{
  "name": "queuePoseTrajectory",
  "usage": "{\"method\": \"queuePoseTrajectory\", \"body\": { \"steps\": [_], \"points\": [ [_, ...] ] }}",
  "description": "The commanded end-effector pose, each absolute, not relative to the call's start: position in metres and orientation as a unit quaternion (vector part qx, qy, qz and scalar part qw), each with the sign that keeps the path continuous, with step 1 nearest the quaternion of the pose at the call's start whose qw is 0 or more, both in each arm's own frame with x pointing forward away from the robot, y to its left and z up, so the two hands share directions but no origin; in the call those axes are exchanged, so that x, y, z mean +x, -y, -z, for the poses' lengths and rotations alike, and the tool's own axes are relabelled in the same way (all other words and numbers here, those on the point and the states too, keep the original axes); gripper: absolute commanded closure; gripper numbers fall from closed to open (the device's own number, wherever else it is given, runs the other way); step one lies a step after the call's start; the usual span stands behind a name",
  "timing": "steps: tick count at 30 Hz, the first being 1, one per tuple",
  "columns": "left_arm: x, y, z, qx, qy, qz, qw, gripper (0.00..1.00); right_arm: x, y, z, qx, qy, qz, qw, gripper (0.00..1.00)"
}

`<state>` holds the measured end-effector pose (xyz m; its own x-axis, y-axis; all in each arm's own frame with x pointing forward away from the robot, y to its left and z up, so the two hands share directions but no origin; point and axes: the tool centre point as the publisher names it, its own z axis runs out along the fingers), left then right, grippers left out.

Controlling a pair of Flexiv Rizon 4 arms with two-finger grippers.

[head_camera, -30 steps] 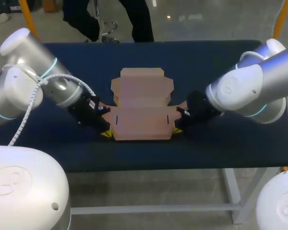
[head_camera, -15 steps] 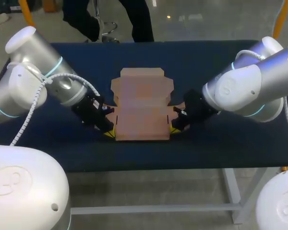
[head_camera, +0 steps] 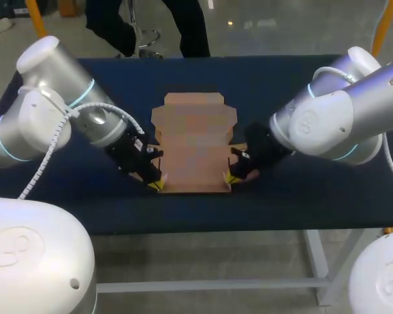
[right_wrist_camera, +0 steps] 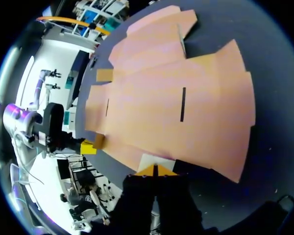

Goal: Assemble the packaging by folding the flat box into shape, placing the metal phone stand inside, and closing the box properly

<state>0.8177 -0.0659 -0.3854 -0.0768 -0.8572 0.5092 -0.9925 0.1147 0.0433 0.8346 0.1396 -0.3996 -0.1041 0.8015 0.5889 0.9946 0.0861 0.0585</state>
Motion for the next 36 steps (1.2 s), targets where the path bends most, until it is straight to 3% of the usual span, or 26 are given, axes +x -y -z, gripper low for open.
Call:
{"method": "queuePoseTrajectory", "body": {
  "steps": [1, 14, 36],
  "points": [
    [0.817, 0.069, 0.386, 0.645, 0.718, -0.156, 0.21, 1.0, 0.833, -0.143, 0.4, -0.636, 0.708, 0.227, 0.207, 1.0],
    [0.812, 0.076, 0.392, 0.643, 0.722, -0.166, 0.194, 1.0, 0.825, -0.145, 0.412, -0.634, 0.714, 0.215, 0.205, 1.0],
    [0.808, 0.088, 0.402, 0.667, 0.712, -0.189, 0.116, 1.0, 0.822, -0.156, 0.419, -0.628, 0.735, 0.202, 0.154, 1.0]
  ]
}}
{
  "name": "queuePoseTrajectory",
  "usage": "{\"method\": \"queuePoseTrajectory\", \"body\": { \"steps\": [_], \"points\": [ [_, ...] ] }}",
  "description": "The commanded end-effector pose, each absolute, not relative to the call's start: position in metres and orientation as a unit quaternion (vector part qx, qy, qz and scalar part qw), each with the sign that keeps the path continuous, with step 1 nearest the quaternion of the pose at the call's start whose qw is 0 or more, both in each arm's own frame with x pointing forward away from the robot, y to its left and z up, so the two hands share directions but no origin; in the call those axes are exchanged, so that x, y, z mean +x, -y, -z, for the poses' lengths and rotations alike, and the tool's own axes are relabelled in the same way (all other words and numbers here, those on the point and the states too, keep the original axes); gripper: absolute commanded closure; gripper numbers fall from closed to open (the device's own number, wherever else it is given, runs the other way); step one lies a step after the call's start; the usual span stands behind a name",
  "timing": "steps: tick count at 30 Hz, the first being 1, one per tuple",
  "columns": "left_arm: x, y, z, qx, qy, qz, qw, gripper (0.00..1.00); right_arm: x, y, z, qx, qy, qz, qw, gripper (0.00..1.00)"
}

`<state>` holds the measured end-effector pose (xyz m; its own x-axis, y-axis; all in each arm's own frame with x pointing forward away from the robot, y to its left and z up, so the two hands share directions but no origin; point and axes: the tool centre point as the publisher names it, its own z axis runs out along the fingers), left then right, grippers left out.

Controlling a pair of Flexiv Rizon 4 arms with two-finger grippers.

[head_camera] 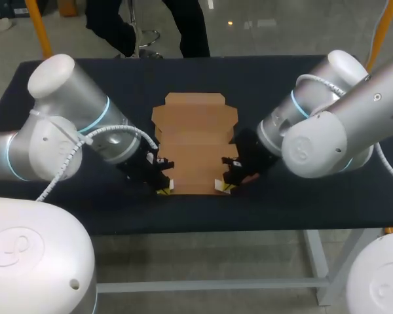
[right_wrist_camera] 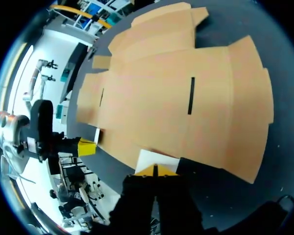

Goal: Assemble the packaging by folding the flat box into shape, placing the metal phone stand inside, and closing the box properly

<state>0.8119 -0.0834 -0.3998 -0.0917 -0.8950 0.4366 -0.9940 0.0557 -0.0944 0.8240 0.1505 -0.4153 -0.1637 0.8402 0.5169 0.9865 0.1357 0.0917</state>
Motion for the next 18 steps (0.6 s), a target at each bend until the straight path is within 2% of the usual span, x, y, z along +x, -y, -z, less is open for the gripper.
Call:
{"method": "queuePoseTrajectory", "body": {
  "steps": [1, 18],
  "points": [
    [0.808, 0.089, 0.402, 0.667, 0.712, -0.19, 0.115, 1.0, 0.822, -0.156, 0.42, -0.628, 0.736, 0.202, 0.153, 1.0],
    [0.817, 0.093, 0.415, 0.68, 0.703, -0.193, 0.08, 1.0, 0.825, -0.158, 0.428, -0.632, 0.741, 0.185, 0.134, 1.0]
  ]
}}
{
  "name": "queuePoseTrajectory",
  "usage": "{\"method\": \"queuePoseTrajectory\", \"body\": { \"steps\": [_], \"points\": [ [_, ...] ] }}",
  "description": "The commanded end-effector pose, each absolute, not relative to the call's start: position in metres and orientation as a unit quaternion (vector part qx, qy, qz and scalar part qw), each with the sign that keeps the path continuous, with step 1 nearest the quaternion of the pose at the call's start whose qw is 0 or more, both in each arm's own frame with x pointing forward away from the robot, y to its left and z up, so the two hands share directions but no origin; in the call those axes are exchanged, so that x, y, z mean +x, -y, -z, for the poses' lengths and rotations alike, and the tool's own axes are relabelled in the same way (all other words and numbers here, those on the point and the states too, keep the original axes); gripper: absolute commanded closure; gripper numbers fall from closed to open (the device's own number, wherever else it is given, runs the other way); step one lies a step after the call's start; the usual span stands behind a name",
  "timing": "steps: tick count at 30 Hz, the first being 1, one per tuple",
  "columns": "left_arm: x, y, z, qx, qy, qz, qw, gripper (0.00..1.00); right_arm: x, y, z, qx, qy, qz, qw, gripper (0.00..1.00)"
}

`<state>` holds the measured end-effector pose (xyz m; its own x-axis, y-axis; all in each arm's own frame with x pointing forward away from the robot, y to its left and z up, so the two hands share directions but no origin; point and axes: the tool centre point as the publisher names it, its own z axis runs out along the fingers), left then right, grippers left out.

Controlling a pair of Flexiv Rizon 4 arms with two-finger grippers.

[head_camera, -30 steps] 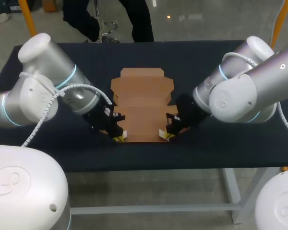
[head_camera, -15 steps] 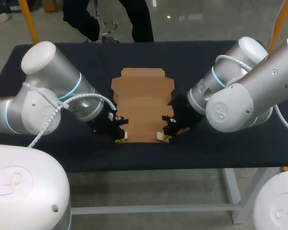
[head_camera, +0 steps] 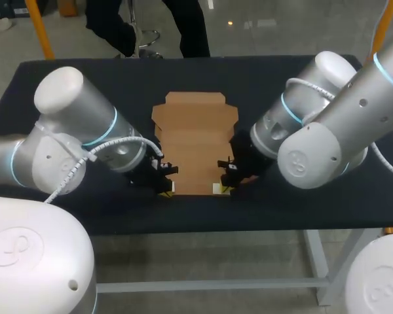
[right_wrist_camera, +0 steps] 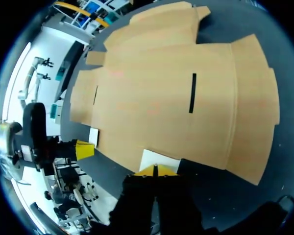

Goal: Assemble the packaging by folding the flat box into shape, placing the metal phone stand inside, and closing the box properly

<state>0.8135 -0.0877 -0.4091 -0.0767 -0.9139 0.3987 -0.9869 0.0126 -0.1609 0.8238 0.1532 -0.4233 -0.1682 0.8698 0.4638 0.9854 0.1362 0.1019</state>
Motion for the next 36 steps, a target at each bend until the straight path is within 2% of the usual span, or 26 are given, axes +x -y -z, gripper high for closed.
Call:
{"method": "queuePoseTrajectory", "body": {
  "steps": [1, 15, 36],
  "points": [
    [0.818, 0.093, 0.417, 0.68, 0.702, -0.193, 0.08, 1.0, 0.825, -0.158, 0.429, -0.632, 0.741, 0.183, 0.134, 1.0],
    [0.827, 0.089, 0.427, 0.704, 0.686, -0.156, 0.098, 1.0, 0.833, -0.159, 0.442, -0.646, 0.736, 0.152, 0.135, 1.0],
    [0.815, 0.071, 0.364, 0.695, 0.683, -0.188, 0.119, 1.0, 0.837, -0.119, 0.383, -0.64, 0.708, 0.247, 0.164, 1.0]
  ]
}}
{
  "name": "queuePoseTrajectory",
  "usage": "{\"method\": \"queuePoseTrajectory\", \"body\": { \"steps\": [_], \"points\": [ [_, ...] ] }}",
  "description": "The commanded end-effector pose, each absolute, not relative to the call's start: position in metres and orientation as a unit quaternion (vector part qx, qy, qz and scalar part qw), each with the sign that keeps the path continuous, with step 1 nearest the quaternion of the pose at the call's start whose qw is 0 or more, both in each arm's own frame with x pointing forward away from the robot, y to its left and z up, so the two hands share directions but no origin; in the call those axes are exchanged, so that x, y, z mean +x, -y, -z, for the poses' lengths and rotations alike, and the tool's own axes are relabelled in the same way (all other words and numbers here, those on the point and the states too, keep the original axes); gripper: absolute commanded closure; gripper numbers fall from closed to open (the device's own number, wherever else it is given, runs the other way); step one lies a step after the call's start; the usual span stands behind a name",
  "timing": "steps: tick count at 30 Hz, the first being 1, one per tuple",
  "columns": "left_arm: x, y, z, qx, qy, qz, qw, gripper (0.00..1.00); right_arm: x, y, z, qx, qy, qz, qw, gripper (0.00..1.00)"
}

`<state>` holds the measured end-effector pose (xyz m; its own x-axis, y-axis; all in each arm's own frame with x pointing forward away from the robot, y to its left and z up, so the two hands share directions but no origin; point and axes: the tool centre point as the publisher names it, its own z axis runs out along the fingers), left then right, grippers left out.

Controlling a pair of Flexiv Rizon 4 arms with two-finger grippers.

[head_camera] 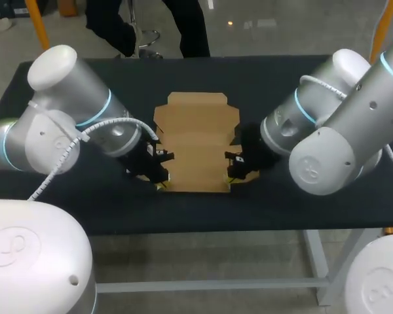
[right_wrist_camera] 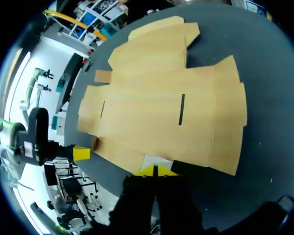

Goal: Assemble the packaging by folding the flat box into shape, placing the metal phone stand inside, and closing the box properly

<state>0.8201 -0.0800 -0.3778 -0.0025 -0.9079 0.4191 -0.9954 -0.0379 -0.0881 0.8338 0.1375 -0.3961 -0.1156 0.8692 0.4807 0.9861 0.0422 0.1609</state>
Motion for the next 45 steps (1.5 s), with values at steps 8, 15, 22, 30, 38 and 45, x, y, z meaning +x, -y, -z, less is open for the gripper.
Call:
{"method": "queuePoseTrajectory", "body": {
  "steps": [8, 15, 22, 30, 38, 45],
  "points": [
    [0.82, 0.062, 0.344, 0.693, 0.681, -0.195, 0.132, 0.45, 0.845, -0.102, 0.365, -0.637, 0.702, 0.269, 0.171, 0.64],
    [0.825, 0.053, 0.325, 0.691, 0.68, -0.204, 0.137, 0.0, 0.856, -0.089, 0.346, -0.632, 0.698, 0.286, 0.177, 0.04],
    [0.836, 0.047, 0.307, 0.687, 0.684, -0.202, 0.137, 0.0, 0.87, -0.078, 0.329, -0.64, 0.683, 0.295, 0.193, 0.0],
    [0.852, 0.031, 0.288, 0.682, 0.683, -0.214, 0.15, 0.0, 0.889, -0.058, 0.317, -0.661, 0.632, 0.322, 0.244, 0.0],
    [0.856, 0.022, 0.279, 0.725, 0.641, -0.234, 0.093, 0.0, 0.889, -0.058, 0.317, -0.661, 0.632, 0.322, 0.244, 0.0],
    [0.856, 0.022, 0.279, 0.725, 0.641, -0.234, 0.093, 0.0, 0.889, -0.058, 0.317, -0.661, 0.632, 0.322, 0.244, 0.0]
  ]
}}
